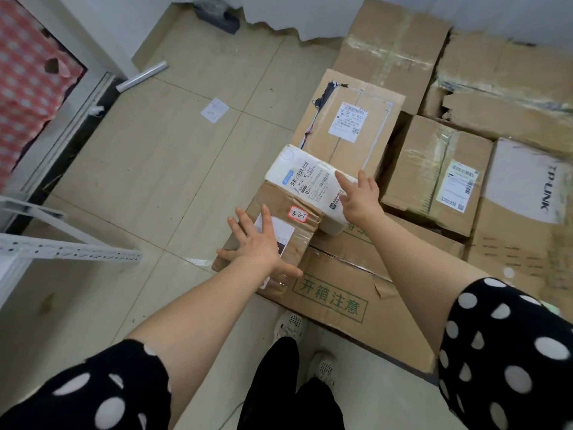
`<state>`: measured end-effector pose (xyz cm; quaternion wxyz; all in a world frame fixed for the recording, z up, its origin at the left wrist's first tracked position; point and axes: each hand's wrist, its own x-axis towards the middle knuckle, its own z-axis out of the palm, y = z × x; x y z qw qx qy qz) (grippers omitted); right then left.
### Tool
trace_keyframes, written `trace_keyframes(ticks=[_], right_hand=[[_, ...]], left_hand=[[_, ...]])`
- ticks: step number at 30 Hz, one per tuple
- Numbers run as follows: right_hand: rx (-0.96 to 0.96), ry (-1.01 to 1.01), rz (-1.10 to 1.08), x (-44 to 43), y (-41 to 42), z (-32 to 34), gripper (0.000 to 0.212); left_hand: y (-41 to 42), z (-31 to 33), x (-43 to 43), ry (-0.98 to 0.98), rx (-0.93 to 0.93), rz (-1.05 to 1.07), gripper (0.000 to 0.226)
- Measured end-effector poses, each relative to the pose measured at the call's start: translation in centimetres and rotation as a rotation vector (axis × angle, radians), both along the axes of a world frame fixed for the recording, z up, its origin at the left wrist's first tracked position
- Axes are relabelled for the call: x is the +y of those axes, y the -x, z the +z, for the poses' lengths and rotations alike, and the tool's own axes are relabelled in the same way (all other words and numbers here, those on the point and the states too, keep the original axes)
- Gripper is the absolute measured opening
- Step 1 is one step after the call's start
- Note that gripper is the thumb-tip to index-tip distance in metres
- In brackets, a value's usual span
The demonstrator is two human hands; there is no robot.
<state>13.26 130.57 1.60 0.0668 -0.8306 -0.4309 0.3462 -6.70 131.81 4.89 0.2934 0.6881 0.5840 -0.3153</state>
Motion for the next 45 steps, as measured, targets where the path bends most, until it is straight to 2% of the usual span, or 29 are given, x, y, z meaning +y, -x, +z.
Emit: trace_keyframes(ticks=[9, 14, 17, 21, 30, 35, 39, 45], right_hand=[[0.003, -0.021, -0.014, -5.0, 1.1, 7.4, 0.057], [-0.111, 0.001, -0.039, -11.0, 0.3, 13.3, 0.056], [-0.230, 0.004, -0.144, -16.1, -1.4, 17.1, 0.051], [-0.347, 0.016, -0.330, -24.0, -3.1, 21.6, 0.053], [-0.591, 0.007, -0.735, -49.0, 0.6, 30.1, 0.057], [-0.696, 0.054, -0.992, -67.2, 8.3, 33.2, 0.051], [-0.707, 0.092, -1.268, -80.2, 15.7, 35.2, 0.049], [-0.704, 0.033, -1.657, -94.4, 26.0, 36.9, 0.046]], left_hand=[[-4.1, 5.9, -0.6, -0.112, -0.091, -0.139, 0.132], [-8.5, 10.6, -1.9, -0.198, -0.143, -0.404, 0.099], [-12.2, 14.2, -4.7, -0.233, -0.217, -0.556, 0.081], [-16.3, 18.6, -10.7, -0.293, -0.319, -0.779, 0.082], [-19.8, 27.8, -34.6, -0.355, -0.556, -1.215, 0.086], [-16.6, 31.3, -52.9, -0.312, -0.716, -1.435, 0.081], [-12.4, 33.1, -66.7, -0.252, -0.851, -1.631, 0.072], [-6.7, 35.2, -83.7, -0.132, -0.949, -1.904, 0.076]])
